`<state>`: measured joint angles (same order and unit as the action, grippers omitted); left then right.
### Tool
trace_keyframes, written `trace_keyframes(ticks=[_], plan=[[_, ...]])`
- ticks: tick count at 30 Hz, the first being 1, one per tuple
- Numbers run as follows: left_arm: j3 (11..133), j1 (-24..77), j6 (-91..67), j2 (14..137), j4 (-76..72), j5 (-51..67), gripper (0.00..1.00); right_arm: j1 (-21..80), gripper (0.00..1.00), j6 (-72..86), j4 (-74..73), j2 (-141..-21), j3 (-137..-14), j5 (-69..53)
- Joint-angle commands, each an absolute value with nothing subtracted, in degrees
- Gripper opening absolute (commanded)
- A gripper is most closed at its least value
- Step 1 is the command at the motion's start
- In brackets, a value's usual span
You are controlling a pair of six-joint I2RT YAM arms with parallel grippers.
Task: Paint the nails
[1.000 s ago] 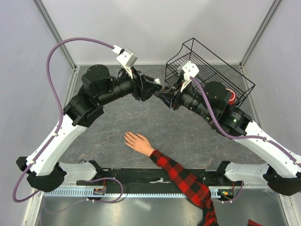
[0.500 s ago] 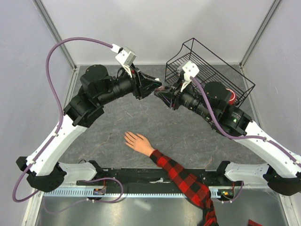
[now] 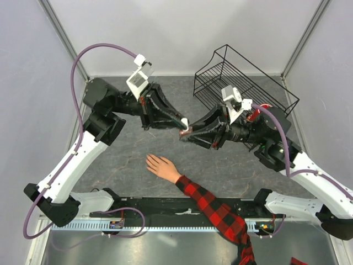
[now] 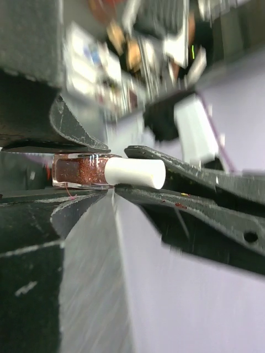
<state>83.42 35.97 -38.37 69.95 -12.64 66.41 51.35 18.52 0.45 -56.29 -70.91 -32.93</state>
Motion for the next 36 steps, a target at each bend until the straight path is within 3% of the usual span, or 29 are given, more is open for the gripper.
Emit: trace_keyframes(ticks=[1,5,6,7,8,10,11,14,18,25,30,32,36], plan=[[81.04,35.16,-48.87,70.85,-23.73,73.83,0.02,53.70,0.00,34.65,26.95,-56.95,-69.95,-60.82],[82.87,35.16,-45.38,69.53,-19.97,72.43,0.02,53.70,0.00,21.90,11.79,-56.43,-73.12,-53.02],[84.01,35.16,-42.83,69.35,-12.03,71.73,0.07,53.70,0.00,19.62,9.43,-56.16,-73.56,-51.78],[85.24,35.16,-40.02,69.17,-7.69,70.76,0.17,53.70,0.00,18.82,8.45,-56.08,-73.74,-50.72],[87.26,35.16,-34.68,68.73,-3.21,68.58,0.39,53.70,0.00,17.85,7.22,-55.99,-74.00,-49.49],[88.85,35.16,-29.82,67.94,6.74,66.28,0.55,53.70,0.00,13.99,2.30,-56.16,-74.97,-44.40],[89.38,35.16,-26.49,66.63,8.42,64.09,0.75,53.70,0.00,12.84,0.81,-56.25,-75.49,-42.12],[89.65,35.16,-21.54,64.52,13.26,58.22,0.85,53.70,0.00,8.89,-5.79,-57.56,-77.34,-33.16],[90.79,35.16,-18.90,62.75,18.36,47.31,0.86,53.70,0.00,6.24,-11.41,-59.15,-79.88,-22.69],[94.48,35.51,-20.48,64.95,23.47,35.88,0.72,53.70,0.00,4.22,-16.52,-63.10,-84.02,-7.84],[94.22,35.68,-19.08,65.39,24.78,32.70,0.66,53.70,0.00,3.87,-17.40,-63.98,-84.03,-7.91],[95.44,35.77,-18.37,66.27,26.80,32.08,0.57,53.61,0.00,3.69,-17.40,-63.72,-83.58,-7.91],[96.15,35.86,-18.02,67.41,28.39,32.25,0.54,53.70,0.00,3.60,-17.40,-63.54,-83.41,-7.73]])
